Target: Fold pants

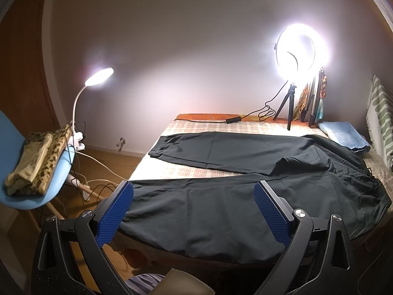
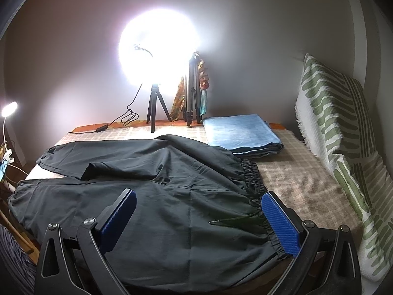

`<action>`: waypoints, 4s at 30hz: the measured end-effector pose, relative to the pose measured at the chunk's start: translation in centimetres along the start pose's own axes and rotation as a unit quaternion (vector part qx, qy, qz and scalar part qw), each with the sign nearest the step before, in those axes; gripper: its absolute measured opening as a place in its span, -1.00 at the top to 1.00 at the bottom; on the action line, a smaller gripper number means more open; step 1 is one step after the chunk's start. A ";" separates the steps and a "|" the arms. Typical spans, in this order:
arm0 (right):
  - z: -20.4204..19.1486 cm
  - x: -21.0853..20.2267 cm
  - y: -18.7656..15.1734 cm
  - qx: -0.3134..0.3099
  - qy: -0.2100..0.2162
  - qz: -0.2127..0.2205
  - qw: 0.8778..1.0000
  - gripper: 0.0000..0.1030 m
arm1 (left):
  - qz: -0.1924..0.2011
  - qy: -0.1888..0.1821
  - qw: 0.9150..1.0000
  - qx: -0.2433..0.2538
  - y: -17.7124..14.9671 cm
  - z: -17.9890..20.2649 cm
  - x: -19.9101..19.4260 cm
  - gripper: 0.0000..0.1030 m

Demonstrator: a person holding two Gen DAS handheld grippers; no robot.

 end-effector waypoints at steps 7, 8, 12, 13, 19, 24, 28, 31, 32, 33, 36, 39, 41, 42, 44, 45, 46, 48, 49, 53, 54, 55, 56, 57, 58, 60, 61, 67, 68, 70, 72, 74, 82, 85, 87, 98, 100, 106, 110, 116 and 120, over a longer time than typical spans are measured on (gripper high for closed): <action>0.0 0.1 0.0 0.000 0.002 0.000 1.000 -1.00 | 0.000 0.000 1.000 0.001 0.0 0.0 0.1 -0.91; 0.0 0.2 -0.1 0.000 0.003 0.000 1.000 -1.00 | 0.000 0.000 1.000 0.001 0.0 -0.1 0.0 -0.91; -0.2 0.5 -0.1 0.001 0.006 -0.001 1.000 -1.00 | -0.004 0.000 1.000 0.003 0.0 -0.2 0.7 -0.91; -0.2 0.5 -0.2 0.001 0.007 -0.001 1.000 -1.00 | -0.003 0.000 1.000 0.003 0.0 -0.2 0.7 -0.91; -0.3 1.1 -0.1 0.002 0.009 -0.005 1.000 -1.00 | -0.011 -0.008 1.000 0.007 -0.3 -0.6 1.8 -0.91; -0.6 1.9 0.6 0.001 0.018 -0.002 1.000 -1.00 | -0.014 -0.045 0.999 -0.014 -0.2 -1.7 3.1 -0.91; -1.6 2.9 1.4 -0.013 0.027 0.001 1.000 -1.00 | -0.011 -0.069 0.996 -0.048 0.6 -3.7 4.3 -0.90; -2.6 4.1 2.2 -0.022 0.043 0.001 0.999 -1.00 | -0.013 -0.062 0.997 -0.037 1.4 -4.7 5.6 -0.90; -3.0 4.6 2.5 -0.027 0.048 0.002 0.999 -1.00 | -0.014 -0.059 0.998 -0.029 1.7 -5.0 6.2 -0.90; -3.4 5.2 2.8 -0.030 0.053 0.003 0.998 -1.00 | -0.015 -0.055 0.998 -0.020 2.0 -5.3 6.8 -0.90; -4.8 6.9 4.0 -0.036 0.085 0.013 0.996 -1.00 | -0.025 -0.052 0.998 -0.003 2.7 -6.5 8.9 -0.88; -6.4 8.8 5.2 -0.033 0.130 0.018 0.991 -1.00 | -0.044 -0.056 0.997 0.003 3.1 -7.4 11.5 -0.76; -7.8 10.5 5.9 -0.029 0.168 0.006 0.985 -1.00 | -0.056 -0.064 0.996 0.002 3.3 -7.7 13.1 -0.74; -8.5 11.4 6.2 -0.029 0.184 -0.001 0.982 -1.00 | -0.062 -0.066 0.996 0.000 3.3 -7.9 14.0 -0.73; -9.8 13.5 6.8 -0.040 0.202 -0.012 0.979 -1.00 | -0.079 -0.071 0.994 -0.006 3.2 -8.2 16.2 -0.71; -10.3 14.6 7.0 -0.049 0.204 -0.016 0.978 -1.00 | -0.087 -0.078 0.993 -0.008 3.2 -8.2 17.3 -0.71; -10.9 15.8 7.2 -0.060 0.208 -0.022 0.976 -1.00 | -0.096 -0.080 0.992 -0.011 3.1 -8.2 18.5 -0.71; -11.9 18.7 7.5 -0.083 0.212 -0.039 0.973 -1.00 | -0.110 -0.081 0.990 -0.014 2.9 -8.2 20.6 -0.69; -12.3 20.2 7.7 -0.092 0.211 -0.049 0.972 -1.00 | -0.118 -0.088 0.989 -0.015 2.8 -8.0 21.9 -0.65; -13.6 26.3 7.8 -0.108 0.218 -0.096 0.965 -0.98 | -0.146 -0.092 0.985 -0.010 2.2 -7.4 25.9 -0.54; -13.7 27.7 7.6 -0.115 0.217 -0.105 0.964 -0.94 | -0.151 -0.094 0.984 -0.010 2.0 -7.2 26.9 -0.54; -13.9 29.5 7.4 -0.123 0.210 -0.115 0.963 -0.91 | -0.157 -0.095 0.983 -0.009 1.7 -7.0 27.9 -0.54; -13.9 30.9 7.1 -0.130 0.205 -0.125 0.962 -0.90 | -0.165 -0.096 0.982 -0.010 1.4 -6.8 29.1 -0.53; -14.1 32.3 6.8 -0.134 0.201 -0.136 0.961 -0.87 | -0.171 -0.099 0.980 -0.014 1.0 -6.6 29.9 -0.53; -14.2 33.6 6.5 -0.135 0.200 -0.146 0.959 -0.87 | -0.177 -0.103 0.979 -0.018 0.7 -6.4 30.7 -0.49; -14.4 36.2 5.5 -0.134 0.204 -0.172 0.954 -0.87 | -0.189 -0.113 0.975 -0.022 -0.1 -5.6 32.3 -0.44; -14.5 36.9 5.0 -0.135 0.206 -0.181 0.952 -0.87 | -0.194 -0.116 0.974 -0.021 -0.5 -5.2 33.0 -0.42; -15.4 41.1 2.1 -0.143 0.223 -0.224 0.938 -0.88 | -0.224 -0.120 0.967 -0.024 -2.9 -4.1 36.6 -0.41; -15.8 41.4 1.7 -0.143 0.231 -0.230 0.934 -0.88 | -0.228 -0.121 0.966 -0.025 -3.2 -4.0 37.2 -0.41; -16.5 41.5 1.0 -0.148 0.246 -0.236 0.928 -0.88 | -0.234 -0.120 0.964 -0.025 -3.8 -3.9 37.9 -0.41; -17.6 41.2 0.4 -0.159 0.270 -0.236 0.920 -0.88 | -0.239 -0.119 0.963 -0.024 -4.4 -3.9 38.5 -0.41; -18.7 40.6 0.0 -0.174 0.289 -0.232 0.912 -0.88 | -0.246 -0.117 0.962 -0.027 -5.0 -3.9 39.0 -0.41; -21.5 39.0 -2.0 -0.207 0.307 -0.242 0.897 0.84 | -0.248 -0.107 0.961 -0.062 -3.7 -4.5 40.1 -0.42; -22.6 36.3 -1.5 -0.248 0.297 -0.204 0.899 0.96 | -0.242 -0.104 0.961 -0.081 -2.3 -4.6 40.4 -0.42; -23.2 33.4 -0.8 -0.280 0.300 -0.166 0.897 0.98 | -0.237 -0.105 0.961 -0.093 -1.5 -4.6 40.6 -0.42; -24.9 20.9 -2.7 -0.341 0.343 -0.094 0.870 1.00 | -0.270 -0.094 0.955 -0.085 -1.2 -1.5 42.4 -0.42; -24.8 20.2 -4.0 -0.352 0.347 -0.101 0.863 1.00 | -0.284 -0.085 0.952 -0.071 -2.0 -0.9 42.8 -0.42; -25.2 19.6 -5.0 -0.366 0.345 -0.092 0.859 1.00 | -0.325 -0.040 0.943 -0.066 -5.3 -1.2 43.9 -0.37; -25.1 19.7 -4.6 -0.362 0.341 -0.084 0.864 1.00 | -0.278 -0.032 0.957 -0.076 -4.6 -1.9 43.6 0.52; -24.7 20.5 -4.0 -0.350 0.321 -0.081 0.876 1.00 | -0.217 -0.096 0.965 -0.111 -3.5 -1.1 42.1 0.99; -24.4 19.9 -2.6 -0.341 0.314 -0.067 0.884 1.00 | -0.183 -0.112 0.969 -0.122 -2.0 -1.3 40.0 1.00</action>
Point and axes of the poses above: each gripper's, at about its wrist camera, not at the fingertips, and x roughly the way its jaws point, z to its right, y to its top, the point moved 9 cm from there along x, roughly the way its jaws point, and after that the axes turned 10 degrees about z, right-handed, at the moved point
